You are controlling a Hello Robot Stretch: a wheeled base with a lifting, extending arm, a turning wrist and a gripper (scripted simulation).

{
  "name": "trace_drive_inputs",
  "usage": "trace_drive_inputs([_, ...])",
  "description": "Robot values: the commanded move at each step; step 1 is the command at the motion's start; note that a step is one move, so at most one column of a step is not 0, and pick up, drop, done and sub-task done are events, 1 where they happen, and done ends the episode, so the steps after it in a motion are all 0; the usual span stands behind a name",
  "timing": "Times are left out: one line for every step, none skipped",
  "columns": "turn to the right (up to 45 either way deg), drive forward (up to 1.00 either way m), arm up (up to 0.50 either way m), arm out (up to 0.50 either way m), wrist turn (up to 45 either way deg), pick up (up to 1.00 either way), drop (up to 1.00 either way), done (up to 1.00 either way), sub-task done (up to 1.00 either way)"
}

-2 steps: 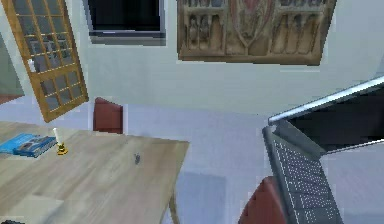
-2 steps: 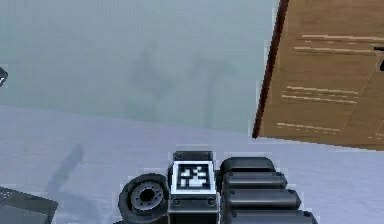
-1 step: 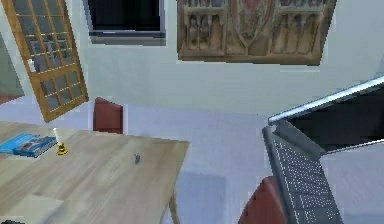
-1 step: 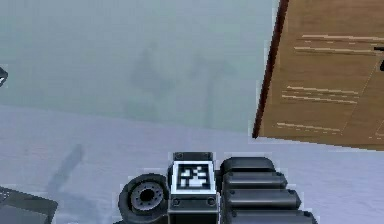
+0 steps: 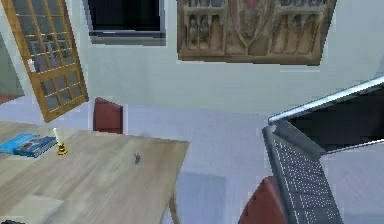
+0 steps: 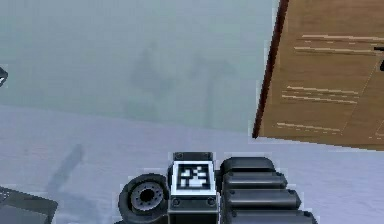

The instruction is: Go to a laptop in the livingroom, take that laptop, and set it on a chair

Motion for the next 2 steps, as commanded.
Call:
trace_drive_inputs([0.0, 0.0, 0.0, 0.0, 0.0, 0.0, 1.0, 0.0, 0.0])
trace_drive_inputs([0.0, 0.0, 0.0, 0.0, 0.0, 0.0, 0.0, 1.0, 0.0])
